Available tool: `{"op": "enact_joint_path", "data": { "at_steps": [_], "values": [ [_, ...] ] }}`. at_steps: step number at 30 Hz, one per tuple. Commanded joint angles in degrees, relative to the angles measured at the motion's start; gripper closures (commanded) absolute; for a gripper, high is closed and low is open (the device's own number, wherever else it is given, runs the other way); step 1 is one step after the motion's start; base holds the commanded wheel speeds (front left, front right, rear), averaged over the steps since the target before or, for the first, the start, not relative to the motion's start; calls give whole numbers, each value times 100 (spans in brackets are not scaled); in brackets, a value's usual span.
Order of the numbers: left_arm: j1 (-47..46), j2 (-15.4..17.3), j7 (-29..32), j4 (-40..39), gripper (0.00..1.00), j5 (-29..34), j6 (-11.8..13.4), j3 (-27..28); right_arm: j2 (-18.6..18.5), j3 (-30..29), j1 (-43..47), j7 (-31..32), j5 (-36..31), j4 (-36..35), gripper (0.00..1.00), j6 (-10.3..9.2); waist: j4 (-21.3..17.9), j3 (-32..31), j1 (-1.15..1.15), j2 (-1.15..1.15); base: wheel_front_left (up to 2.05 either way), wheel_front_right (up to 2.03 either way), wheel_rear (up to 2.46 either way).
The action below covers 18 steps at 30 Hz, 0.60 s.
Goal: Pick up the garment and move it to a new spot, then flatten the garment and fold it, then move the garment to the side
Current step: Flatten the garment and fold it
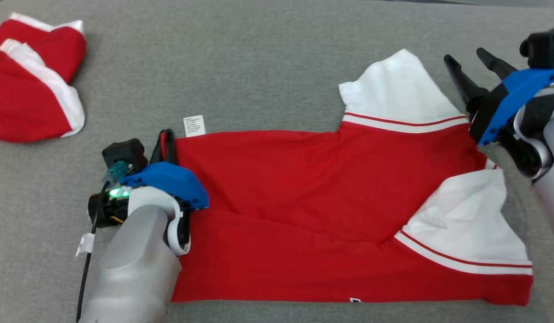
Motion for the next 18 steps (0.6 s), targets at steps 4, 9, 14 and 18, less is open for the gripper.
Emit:
{"op": "enact_joint_path", "data": {
  "at_steps": [4, 9, 14, 18],
  "values": [
    [-121, -13, -8, -359, 100, -331, 62, -522, -69, 194, -539, 589, -30, 628, 0, 1, 375, 230, 0, -1, 0, 0, 0],
    [-128, -13, -10, -885, 100, -731, 307, -1181, -119, 278, -977, 841, -98, 1221, 0, 1, 673, 373, 0, -1, 0, 0, 0],
    [-134, -15, -11, -1252, 100, -1047, 536, -1646, -84, 440, -1195, 1012, 30, 1531, 0, 1, 853, 454, 0, -1, 0, 0, 0],
    [-158, -17, -11, -1445, 100, -1189, 666, -1833, -73, 660, -1231, 1221, 176, 1637, 0, 1, 904, 512, 0, -1, 0, 0, 0]
  ]
}}
